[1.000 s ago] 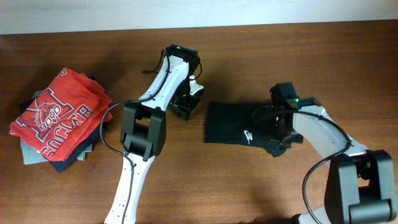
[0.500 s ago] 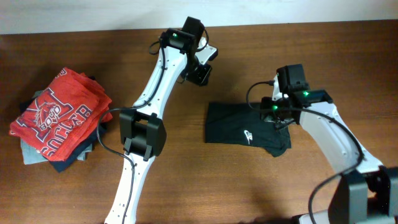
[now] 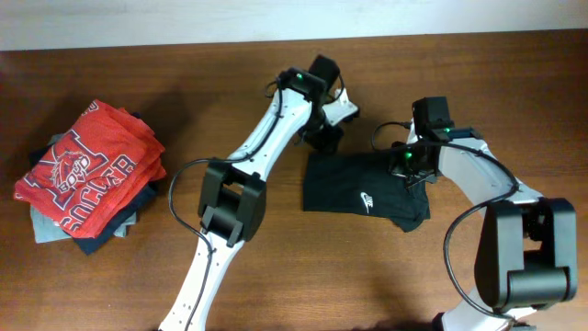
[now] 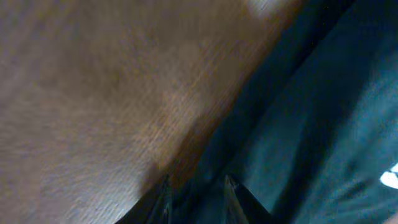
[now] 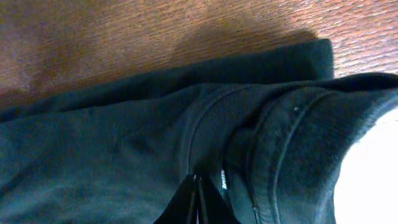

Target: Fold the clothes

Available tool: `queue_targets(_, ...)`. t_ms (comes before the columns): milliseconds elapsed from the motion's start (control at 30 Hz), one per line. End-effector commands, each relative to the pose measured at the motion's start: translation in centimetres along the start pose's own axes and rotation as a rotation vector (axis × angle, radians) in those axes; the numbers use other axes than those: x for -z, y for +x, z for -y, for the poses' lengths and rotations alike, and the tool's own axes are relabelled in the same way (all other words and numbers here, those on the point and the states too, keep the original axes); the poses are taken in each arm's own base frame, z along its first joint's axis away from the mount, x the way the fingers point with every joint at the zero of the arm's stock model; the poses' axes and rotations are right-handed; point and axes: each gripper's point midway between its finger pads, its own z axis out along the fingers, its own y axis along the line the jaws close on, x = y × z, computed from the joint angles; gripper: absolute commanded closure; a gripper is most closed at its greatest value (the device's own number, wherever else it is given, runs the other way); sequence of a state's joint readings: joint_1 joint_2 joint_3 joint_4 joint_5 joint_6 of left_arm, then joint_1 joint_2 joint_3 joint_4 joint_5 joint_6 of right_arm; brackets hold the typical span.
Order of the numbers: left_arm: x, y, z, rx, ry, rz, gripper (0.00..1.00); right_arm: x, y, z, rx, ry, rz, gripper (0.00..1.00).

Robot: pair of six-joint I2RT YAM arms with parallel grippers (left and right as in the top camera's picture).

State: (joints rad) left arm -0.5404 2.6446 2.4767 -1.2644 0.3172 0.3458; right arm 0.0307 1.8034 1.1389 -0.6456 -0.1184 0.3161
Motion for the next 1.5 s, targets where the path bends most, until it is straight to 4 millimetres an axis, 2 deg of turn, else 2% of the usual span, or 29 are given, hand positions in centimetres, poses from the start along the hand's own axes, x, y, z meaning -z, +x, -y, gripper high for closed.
queue_targets(0,-1.2,2.3,-2.4,0.019,-0.077,-0.072,0.76,-0.4,-0.3,-0.1,-0.011,-0.002,0.002,0.95)
queue_targets(67,-2.0,3.3,-3.3,0.033,-0.112,-0.106,0.78,-0.6,-0.3,0.3,-0.013,0.019,0.003,0.96)
queue_targets(167,-2.7,4.7,-4.4,0.066,-0.154,-0.146,0.82,-1.1,-0.5,2.2,-0.067,0.124,0.022,0.96)
queue_targets(300,-2.4,5.6,-6.0,0.129,-0.201,-0.165,0.85,-1.0,-0.9,5.5,-0.106,0.279,0.053,0.96)
queue_targets(433,-2.1,6.1,-6.8,0.147,-0.203,-0.167,0.85,-0.7,-0.8,6.7,-0.149,0.269,0.029,0.96)
queue_targets(533,-1.5,6.2,-7.4,0.170,-0.207,-0.160,0.85,-0.7,-0.6,5.0,-0.111,0.102,-0.023,0.96)
queue_targets(633,0.0,5.7,-7.8,0.207,-0.216,-0.130,0.75,0.5,-0.6,1.0,0.024,-0.173,-0.050,0.94)
queue_targets(733,2.3,4.9,-7.9,0.228,-0.231,-0.094,0.64,2.5,-0.4,-1.7,0.097,-0.361,-0.045,0.84)
queue_targets(800,4.3,4.5,-7.9,0.253,-0.241,-0.069,0.58,4.0,-0.3,-2.6,0.120,-0.421,-0.034,0.77)
queue_targets(833,5.2,4.4,-7.8,0.270,-0.244,-0.059,0.51,4.6,-0.2,-2.8,0.121,-0.430,-0.027,0.73)
queue_targets(900,6.5,4.3,-7.1,0.312,-0.214,-0.037,0.27,5.7,-0.3,-2.9,0.127,-0.434,-0.010,0.60)
queue_targets(933,6.7,3.9,-6.1,0.325,-0.152,-0.018,0.21,6.4,-0.3,-3.1,0.133,-0.438,0.006,0.51)
queue_targets(1067,6.1,2.9,-2.1,0.350,0.130,0.031,0.21,9.0,-0.7,-3.6,0.159,-0.446,0.071,0.39)
queue_targets(1167,5.3,3.7,-1.6,0.363,0.151,-0.002,0.21,10.7,-1.0,-3.9,0.178,-0.450,0.121,0.32)
queue_targets(1267,4.1,4.4,-0.2,0.374,0.212,-0.035,0.21,12.2,-1.2,-3.6,0.179,-0.428,0.165,0.25)
queue_targets(1367,2.8,4.9,1.1,0.385,0.259,-0.065,0.21,12.8,-1.3,-1.7,0.095,-0.352,0.178,0.24)
queue_targets(1400,2.3,5.3,1.5,0.405,0.263,-0.083,0.21,12.6,-1.3,0.2,0.000,-0.288,0.166,0.24)
queue_targets(1467,1.8,5.6,1.7,0.411,0.262,-0.099,0.22,12.4,-1.0,2.6,-0.087,-0.220,0.148,0.24)
